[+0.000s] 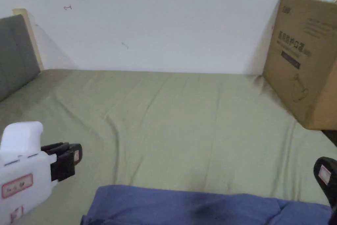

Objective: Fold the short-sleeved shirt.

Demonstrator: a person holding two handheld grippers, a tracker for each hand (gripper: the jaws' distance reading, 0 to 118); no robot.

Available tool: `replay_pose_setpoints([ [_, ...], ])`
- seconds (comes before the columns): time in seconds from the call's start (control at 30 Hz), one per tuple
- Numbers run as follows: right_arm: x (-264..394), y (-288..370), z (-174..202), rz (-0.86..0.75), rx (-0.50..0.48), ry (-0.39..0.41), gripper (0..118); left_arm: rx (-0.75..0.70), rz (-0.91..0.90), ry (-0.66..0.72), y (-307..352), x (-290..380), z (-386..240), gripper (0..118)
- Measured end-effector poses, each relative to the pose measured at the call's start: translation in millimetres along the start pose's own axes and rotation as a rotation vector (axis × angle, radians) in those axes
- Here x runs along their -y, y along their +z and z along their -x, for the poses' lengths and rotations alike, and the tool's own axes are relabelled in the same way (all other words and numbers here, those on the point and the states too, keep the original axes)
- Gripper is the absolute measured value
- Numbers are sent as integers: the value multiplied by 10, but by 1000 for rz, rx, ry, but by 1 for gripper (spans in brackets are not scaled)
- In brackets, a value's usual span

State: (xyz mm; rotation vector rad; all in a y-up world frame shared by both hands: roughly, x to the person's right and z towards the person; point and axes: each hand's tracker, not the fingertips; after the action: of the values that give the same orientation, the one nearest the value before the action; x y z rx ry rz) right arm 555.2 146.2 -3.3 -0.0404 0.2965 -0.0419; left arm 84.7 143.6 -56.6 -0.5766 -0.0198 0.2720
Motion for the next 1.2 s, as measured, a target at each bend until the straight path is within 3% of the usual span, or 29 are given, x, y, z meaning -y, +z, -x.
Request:
replay_pose_setpoints([
  [0.07,20,-98,22,32,-9,15,0,69,220,170,-406,-43,563,1],
  [0.1,38,-132,42,47,-9,24,0,128,274,263,-557,-3,784,16],
  [0.17,75,-205,69,79,-28,26,0,267,409,404,-868,136,1131,68],
  [0.2,94,-244,85,95,-36,24,0,346,476,448,-945,229,1119,103],
  [0.23,116,-292,106,113,-41,25,0,389,530,455,-1069,328,1182,118],
  [0.37,131,-496,178,169,-69,70,0,410,579,500,-1489,584,1436,117],
  [0.47,99,-625,205,188,-88,81,0,439,624,658,-1833,762,1680,118],
  [0.6,54,-789,295,217,-92,73,0,690,689,840,-2198,969,1607,118],
  [0.7,58,-881,348,230,-128,26,0,777,690,836,-2381,975,1416,118],
  [0.87,145,-964,431,261,-153,15,0,683,666,720,-2020,918,840,117],
  [0.93,195,-985,437,276,-166,13,0,599,641,634,-1895,898,725,98],
  [0.97,221,-977,428,282,-168,11,0,535,627,569,-1836,884,680,69],
  [1.0,242,-981,426,291,-166,6,0,448,625,504,-2060,1055,1020,5],
  [1.03,258,-986,423,303,-166,-3,0,339,656,457,-2105,1094,1012,5],
  [1.1,294,-971,392,329,-168,-29,0,397,651,525,-2054,1074,915,5],
  [1.2,313,-943,348,345,-170,-49,0,285,597,323,-2024,866,766,5],
])
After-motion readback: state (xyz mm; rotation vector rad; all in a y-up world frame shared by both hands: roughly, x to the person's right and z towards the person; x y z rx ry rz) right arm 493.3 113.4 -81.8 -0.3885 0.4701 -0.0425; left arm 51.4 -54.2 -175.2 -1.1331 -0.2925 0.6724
